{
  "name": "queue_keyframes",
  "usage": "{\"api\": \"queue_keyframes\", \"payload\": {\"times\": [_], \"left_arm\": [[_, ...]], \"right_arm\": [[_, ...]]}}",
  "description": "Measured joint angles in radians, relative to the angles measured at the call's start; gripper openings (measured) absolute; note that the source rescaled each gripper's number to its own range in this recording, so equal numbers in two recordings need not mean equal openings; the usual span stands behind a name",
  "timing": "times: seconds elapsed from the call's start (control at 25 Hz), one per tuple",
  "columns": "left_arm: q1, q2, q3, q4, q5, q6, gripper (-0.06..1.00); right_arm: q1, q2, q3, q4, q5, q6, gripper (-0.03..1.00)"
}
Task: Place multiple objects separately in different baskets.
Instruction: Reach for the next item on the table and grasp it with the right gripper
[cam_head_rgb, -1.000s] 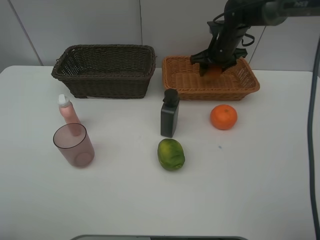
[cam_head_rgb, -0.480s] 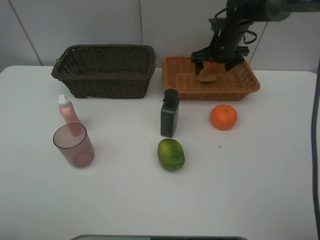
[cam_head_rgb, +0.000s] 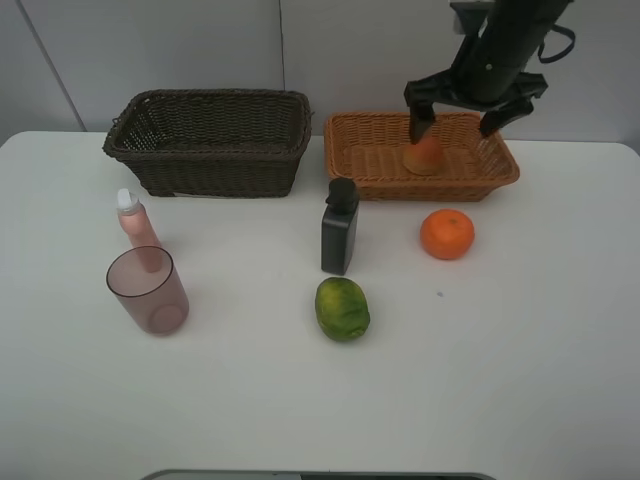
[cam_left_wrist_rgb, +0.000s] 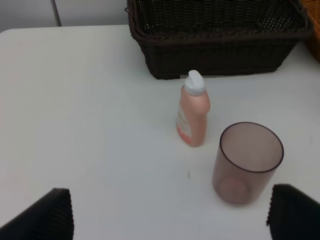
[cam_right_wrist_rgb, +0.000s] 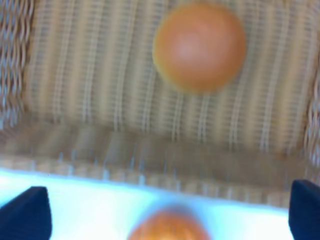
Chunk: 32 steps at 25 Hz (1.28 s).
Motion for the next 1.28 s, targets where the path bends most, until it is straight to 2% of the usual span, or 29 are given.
{"api": "queue_keyframes", "payload": {"times": [0.28,0.44,0.6,0.8,1.12,1.28], "left_arm": [[0.000,0.000,0.000,0.000,0.000,0.000,0.99],[0.000,0.000,0.000,0.000,0.000,0.000,0.99],[0.000,0.000,0.000,0.000,0.000,0.000,0.99],[0.000,0.000,0.000,0.000,0.000,0.000,0.99],[0.000,0.000,0.000,0.000,0.000,0.000,0.99],[0.000,0.000,0.000,0.000,0.000,0.000,0.99]], "right_arm": [[0.000,-0.174,0.344,0.033,-0.229,0.047,1.00],[0.000,-0.181,0.441,0.048,-0.292,0.055,1.00],[0.000,-0.181,0.517,0.048,-0.400,0.073,1.00],[0.000,-0.156,0.557,0.045,-0.506,0.076,1.00],[0.000,-0.054,0.558,0.022,-0.609,0.076,1.00],[0.000,-0.022,0.558,-0.002,-0.629,0.076,1.00]]}}
